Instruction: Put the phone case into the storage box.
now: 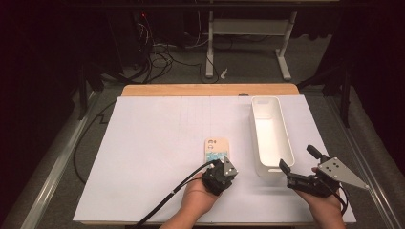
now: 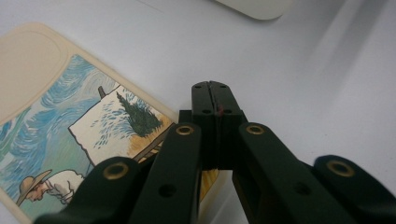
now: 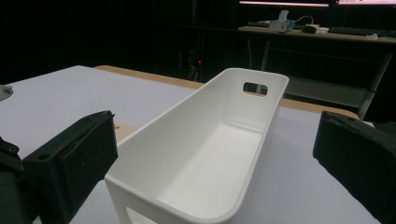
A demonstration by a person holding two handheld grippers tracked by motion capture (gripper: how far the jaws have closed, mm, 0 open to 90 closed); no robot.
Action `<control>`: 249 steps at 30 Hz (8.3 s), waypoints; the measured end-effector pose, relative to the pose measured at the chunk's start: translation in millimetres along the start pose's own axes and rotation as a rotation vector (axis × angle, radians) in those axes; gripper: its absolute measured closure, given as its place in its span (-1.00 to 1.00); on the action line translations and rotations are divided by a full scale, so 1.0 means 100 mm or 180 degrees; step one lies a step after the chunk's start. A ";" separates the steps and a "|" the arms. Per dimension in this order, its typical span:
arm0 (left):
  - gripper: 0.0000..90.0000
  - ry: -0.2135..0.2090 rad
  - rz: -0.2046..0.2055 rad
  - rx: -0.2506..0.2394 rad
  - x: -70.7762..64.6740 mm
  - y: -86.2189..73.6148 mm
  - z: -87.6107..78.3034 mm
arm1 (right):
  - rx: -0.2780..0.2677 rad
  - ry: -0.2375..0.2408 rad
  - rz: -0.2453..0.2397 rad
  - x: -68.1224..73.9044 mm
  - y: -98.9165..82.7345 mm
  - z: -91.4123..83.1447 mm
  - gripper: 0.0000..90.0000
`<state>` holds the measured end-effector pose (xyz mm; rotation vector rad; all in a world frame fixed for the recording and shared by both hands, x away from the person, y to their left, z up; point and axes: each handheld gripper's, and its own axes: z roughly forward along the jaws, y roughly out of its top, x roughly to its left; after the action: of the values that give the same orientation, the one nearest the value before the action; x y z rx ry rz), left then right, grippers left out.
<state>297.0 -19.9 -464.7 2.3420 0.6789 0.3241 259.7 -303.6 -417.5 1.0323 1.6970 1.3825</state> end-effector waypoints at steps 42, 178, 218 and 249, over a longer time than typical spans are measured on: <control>1.00 0.0215 -0.0366 0.0060 0.52 -0.70 -0.59 | -0.0011 -0.0029 0.0010 0.01 0.00 -0.03 -0.99; -1.00 -0.0173 -0.0512 0.1297 1.33 -0.07 -0.34 | -0.0011 0.0033 -0.0008 0.02 0.01 -0.03 -0.99; -0.77 -0.0131 -0.0445 0.1593 1.30 -0.10 -0.18 | -0.0006 0.0040 -0.0010 0.03 0.01 -0.01 -0.99; -0.74 -0.0087 -0.0543 0.1341 1.36 -0.22 -0.38 | 0.0015 0.0030 -0.0015 0.03 0.00 -0.01 -0.99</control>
<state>386.8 89.9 -444.1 2.6502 1.0064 0.0753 257.8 -301.0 -417.5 1.0253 1.7093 1.3829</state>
